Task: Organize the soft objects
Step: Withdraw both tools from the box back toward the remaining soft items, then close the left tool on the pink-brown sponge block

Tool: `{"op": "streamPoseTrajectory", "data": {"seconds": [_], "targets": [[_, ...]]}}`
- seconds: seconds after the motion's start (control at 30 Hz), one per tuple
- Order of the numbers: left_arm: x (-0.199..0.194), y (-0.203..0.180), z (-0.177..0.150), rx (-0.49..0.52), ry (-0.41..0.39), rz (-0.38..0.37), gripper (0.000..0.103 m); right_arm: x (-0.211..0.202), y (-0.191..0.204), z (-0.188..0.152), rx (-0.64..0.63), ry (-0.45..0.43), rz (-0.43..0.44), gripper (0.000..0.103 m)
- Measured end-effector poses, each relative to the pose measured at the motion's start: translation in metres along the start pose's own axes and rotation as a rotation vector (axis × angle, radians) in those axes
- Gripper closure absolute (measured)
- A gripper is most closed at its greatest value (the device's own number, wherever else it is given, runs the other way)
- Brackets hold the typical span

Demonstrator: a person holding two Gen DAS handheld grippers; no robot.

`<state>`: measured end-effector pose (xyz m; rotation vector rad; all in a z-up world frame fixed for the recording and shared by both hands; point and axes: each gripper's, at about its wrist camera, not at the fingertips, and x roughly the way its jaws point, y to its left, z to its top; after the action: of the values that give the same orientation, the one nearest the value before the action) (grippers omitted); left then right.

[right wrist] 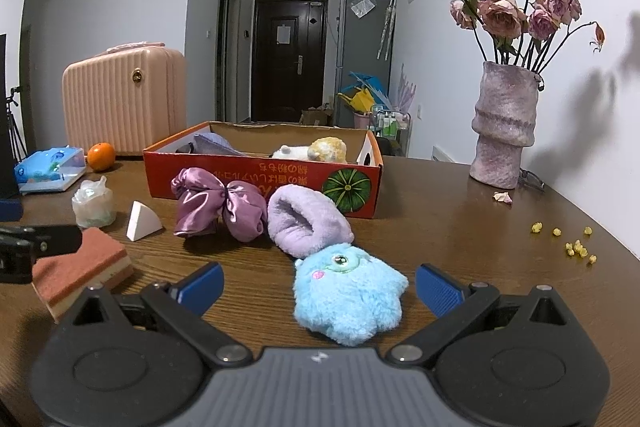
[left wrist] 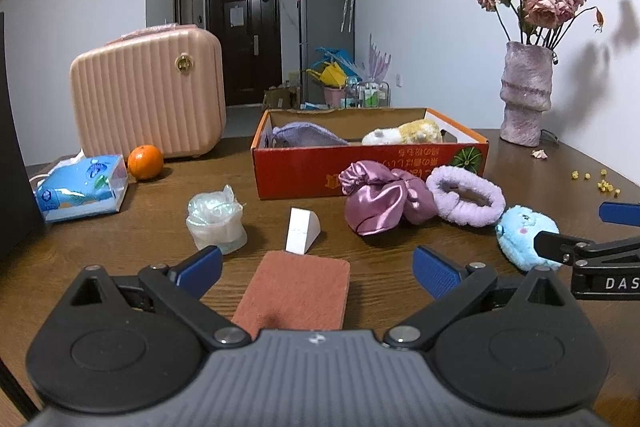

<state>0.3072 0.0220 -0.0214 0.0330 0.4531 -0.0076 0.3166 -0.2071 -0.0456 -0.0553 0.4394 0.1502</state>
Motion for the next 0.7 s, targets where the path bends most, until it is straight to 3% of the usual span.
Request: {"op": "streamPoseTrajectory", "data": {"seconds": [0.43, 0.7], "targets": [[0.041, 0.015, -0.011, 0.028, 0.143, 0.025, 0.000, 0.012, -0.002, -0.003, 0.014, 0.038, -0.019, 0.001], [0.061, 0.021, -0.017, 0.038, 0.214, 0.000, 0.000, 0.020, 0.001, -0.006, 0.008, 0.063, -0.029, 0.001]]}}
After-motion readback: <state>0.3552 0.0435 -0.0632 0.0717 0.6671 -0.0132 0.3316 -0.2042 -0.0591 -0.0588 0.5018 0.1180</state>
